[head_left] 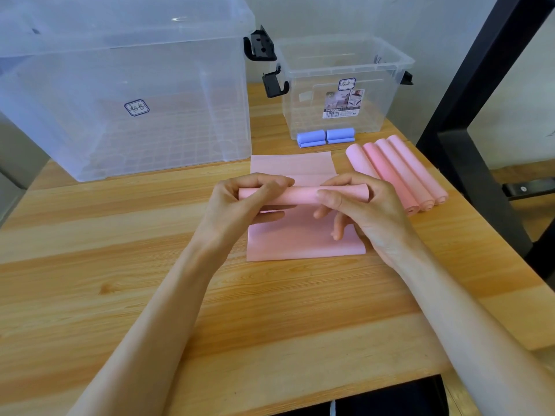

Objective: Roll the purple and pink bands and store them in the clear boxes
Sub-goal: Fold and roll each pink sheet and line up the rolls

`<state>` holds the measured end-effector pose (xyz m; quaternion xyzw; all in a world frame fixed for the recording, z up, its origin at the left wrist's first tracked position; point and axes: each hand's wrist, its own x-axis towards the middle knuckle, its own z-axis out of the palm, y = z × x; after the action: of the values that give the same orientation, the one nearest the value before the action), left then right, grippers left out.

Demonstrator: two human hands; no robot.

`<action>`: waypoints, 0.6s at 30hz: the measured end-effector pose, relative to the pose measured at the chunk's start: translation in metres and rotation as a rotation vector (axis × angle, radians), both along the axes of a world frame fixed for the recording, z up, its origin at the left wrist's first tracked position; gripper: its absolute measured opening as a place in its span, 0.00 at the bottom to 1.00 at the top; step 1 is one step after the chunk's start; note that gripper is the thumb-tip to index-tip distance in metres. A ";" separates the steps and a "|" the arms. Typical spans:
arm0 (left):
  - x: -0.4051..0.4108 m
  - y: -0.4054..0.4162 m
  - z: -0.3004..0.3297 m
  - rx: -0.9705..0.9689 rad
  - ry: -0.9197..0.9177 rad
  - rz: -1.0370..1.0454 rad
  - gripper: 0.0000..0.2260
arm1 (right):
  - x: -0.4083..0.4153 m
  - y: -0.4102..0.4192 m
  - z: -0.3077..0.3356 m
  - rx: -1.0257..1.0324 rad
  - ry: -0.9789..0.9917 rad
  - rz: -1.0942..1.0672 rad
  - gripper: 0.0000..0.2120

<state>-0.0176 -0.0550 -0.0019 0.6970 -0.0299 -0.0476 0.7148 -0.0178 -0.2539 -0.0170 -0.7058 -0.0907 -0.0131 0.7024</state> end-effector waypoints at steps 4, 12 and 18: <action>0.000 -0.001 0.000 0.023 -0.027 -0.002 0.04 | 0.000 -0.001 0.000 0.003 0.028 -0.001 0.11; 0.001 -0.001 0.000 0.079 0.011 0.042 0.09 | -0.001 0.001 -0.001 0.012 -0.032 0.014 0.13; 0.001 0.000 -0.001 0.010 -0.010 0.004 0.04 | 0.000 0.001 -0.001 0.003 -0.015 0.021 0.11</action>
<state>-0.0164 -0.0547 -0.0025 0.7008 -0.0321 -0.0429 0.7113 -0.0181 -0.2530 -0.0180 -0.7038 -0.1034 -0.0111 0.7027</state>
